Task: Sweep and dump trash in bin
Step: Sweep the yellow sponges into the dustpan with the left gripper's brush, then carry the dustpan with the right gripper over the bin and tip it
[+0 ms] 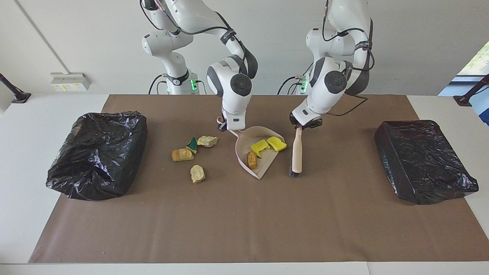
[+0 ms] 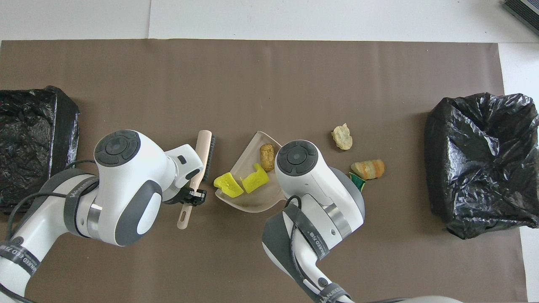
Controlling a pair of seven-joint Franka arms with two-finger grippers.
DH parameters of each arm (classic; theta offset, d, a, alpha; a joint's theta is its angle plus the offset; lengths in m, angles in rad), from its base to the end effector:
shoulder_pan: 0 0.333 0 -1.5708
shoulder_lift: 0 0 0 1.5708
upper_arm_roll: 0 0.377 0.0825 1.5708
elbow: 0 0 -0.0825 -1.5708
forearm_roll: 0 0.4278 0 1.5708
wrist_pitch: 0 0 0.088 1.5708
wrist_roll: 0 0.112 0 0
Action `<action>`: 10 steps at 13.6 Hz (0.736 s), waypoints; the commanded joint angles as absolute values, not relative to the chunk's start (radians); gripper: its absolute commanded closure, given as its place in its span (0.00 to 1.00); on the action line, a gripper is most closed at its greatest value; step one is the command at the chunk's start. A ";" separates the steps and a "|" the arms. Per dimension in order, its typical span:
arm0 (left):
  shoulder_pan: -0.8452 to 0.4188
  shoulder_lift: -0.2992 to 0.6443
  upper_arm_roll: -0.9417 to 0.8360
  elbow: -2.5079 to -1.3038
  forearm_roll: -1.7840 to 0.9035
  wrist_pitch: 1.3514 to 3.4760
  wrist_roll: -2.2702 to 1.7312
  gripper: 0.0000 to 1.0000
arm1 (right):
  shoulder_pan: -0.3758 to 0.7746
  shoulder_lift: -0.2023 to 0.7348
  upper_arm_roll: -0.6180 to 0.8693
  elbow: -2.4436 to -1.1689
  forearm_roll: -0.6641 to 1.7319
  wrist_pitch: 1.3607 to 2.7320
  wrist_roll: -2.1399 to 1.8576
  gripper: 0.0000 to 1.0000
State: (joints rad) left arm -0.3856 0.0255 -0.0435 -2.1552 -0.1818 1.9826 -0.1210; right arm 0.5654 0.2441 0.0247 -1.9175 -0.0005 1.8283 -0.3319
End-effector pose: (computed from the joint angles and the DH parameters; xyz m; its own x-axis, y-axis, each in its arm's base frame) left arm 0.4995 -0.2419 0.4042 0.9494 -0.2251 -0.2188 -0.2018 -0.9716 0.1238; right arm 0.5147 0.3438 0.3745 0.5604 0.7690 -0.3074 0.7813 -0.6141 -0.1118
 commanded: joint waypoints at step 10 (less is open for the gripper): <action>-0.506 -0.014 -0.043 -2.198 -0.058 2.069 -0.380 1.00 | 0.316 0.028 0.025 -1.904 0.014 1.772 -0.504 1.00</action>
